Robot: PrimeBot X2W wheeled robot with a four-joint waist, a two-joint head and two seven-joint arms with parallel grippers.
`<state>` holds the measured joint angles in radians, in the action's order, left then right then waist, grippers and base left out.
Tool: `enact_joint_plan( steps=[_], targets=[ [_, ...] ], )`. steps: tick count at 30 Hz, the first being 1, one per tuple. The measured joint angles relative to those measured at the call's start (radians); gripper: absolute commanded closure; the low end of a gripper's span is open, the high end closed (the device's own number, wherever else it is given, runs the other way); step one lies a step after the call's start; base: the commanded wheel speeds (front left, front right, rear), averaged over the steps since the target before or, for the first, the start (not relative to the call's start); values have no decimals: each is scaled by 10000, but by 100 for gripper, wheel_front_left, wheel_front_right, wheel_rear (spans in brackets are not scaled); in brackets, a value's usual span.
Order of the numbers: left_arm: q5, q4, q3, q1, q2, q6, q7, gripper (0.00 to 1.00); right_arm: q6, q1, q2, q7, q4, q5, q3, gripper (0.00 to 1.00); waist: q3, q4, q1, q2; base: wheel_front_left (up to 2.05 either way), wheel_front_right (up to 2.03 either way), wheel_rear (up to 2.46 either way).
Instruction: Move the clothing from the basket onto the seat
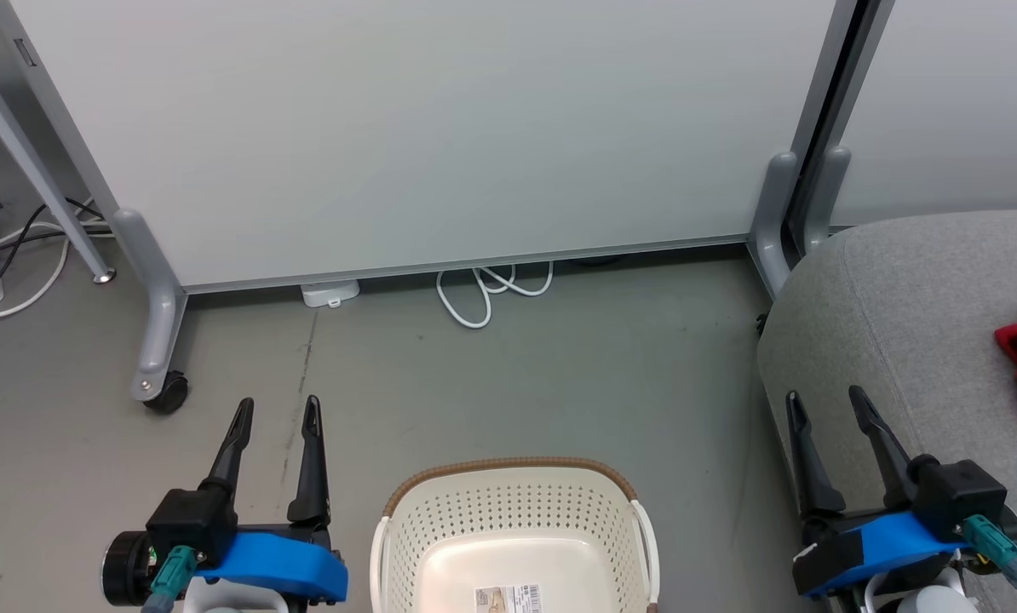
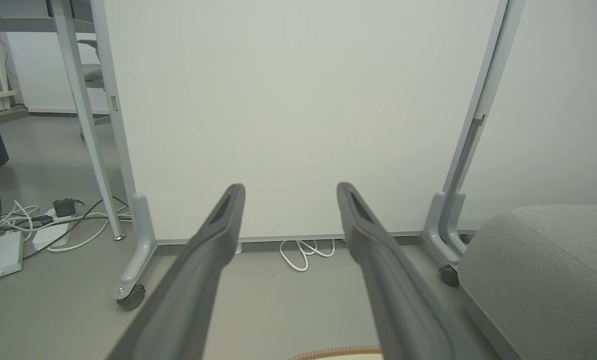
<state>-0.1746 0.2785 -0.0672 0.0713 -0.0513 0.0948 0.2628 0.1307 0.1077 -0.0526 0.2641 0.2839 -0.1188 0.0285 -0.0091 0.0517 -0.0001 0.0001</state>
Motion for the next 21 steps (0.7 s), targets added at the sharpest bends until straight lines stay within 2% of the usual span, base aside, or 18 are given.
enact_joint_plan(
  steps=[11,12,17,21],
  targets=[
    [4,171,-33,-12,0,25,0,0,0,-89,10,0,2,-192,79,0,-100,-12,1,0,0,0,0],
    [12,176,-38,-12,0,25,0,100,0,-90,10,0,2,-209,81,100,-106,-7,0,0,0,0,0],
    [-12,577,-65,-356,4,27,-73,100,0,-239,42,-15,420,-251,82,100,-112,-8,0,0,0,0,0],
    [-675,679,13,-430,6,29,-318,100,0,-293,59,-268,533,-895,161,100,-106,-23,1,0,0,0,0]
  ],
)
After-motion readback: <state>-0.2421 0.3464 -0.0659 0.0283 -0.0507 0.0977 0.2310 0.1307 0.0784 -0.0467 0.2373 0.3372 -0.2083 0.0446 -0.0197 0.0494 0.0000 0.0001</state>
